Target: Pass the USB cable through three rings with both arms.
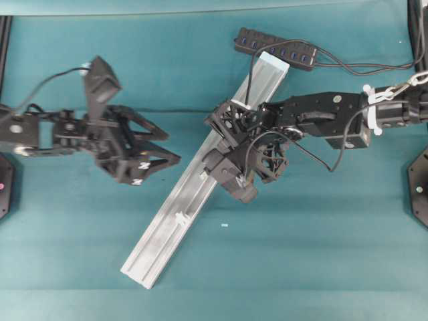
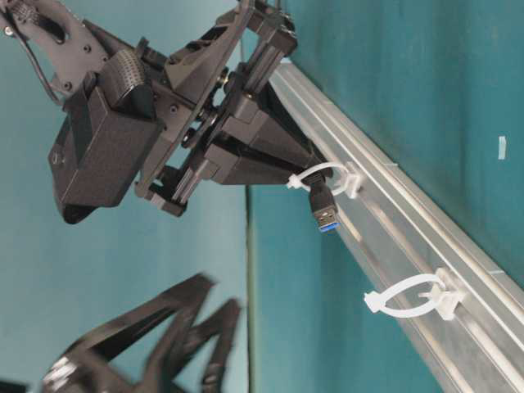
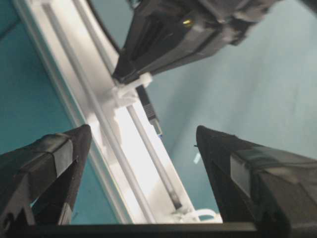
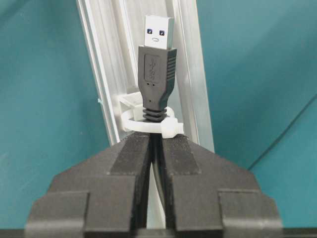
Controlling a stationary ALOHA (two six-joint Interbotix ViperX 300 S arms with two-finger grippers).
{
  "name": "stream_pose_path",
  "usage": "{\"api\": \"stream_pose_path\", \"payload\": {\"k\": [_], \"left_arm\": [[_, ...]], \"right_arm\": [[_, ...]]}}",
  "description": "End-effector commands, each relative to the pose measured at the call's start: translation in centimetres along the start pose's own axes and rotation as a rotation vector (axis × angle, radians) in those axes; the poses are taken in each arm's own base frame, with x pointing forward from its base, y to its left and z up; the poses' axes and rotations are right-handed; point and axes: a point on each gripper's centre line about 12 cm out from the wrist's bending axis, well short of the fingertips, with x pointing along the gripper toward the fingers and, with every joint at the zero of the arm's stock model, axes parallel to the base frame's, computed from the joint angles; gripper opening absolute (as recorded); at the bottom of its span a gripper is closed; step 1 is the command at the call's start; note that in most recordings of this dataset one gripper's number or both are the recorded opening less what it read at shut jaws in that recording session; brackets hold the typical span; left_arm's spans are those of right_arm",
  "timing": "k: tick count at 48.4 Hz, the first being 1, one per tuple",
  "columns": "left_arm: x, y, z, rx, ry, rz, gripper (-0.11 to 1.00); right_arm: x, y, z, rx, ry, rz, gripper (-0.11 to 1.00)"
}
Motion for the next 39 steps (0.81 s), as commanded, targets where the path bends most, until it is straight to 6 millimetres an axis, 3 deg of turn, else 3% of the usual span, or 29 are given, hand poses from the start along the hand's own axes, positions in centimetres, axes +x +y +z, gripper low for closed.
{"api": "stream_pose_path", "payload": {"k": [1,21,30,39], "left_arm": [[1.9,0.4,-1.2,-0.015,0.031,0.010,0.92],[5.9,-0.8,-1.8,-0.040,0.029,-0.034,0.91],[6.9,0.1,-3.1,-0.070,0.064,-0.005,0.91],[7.3,-0.1,-2.8,-0.078,0.035,-0.027,0.91]], "right_arm": [[-0.4,-0.5,0.3,0.013,-0.011,-0.018,0.06],[-0.3,-0.4,0.2,0.016,-0.010,-0.017,0.06],[-0.4,-0.4,0.2,0.016,-0.010,-0.017,0.06],[-0.4,-0.4,0.2,0.016,-0.010,-0.017,0.06]]}}
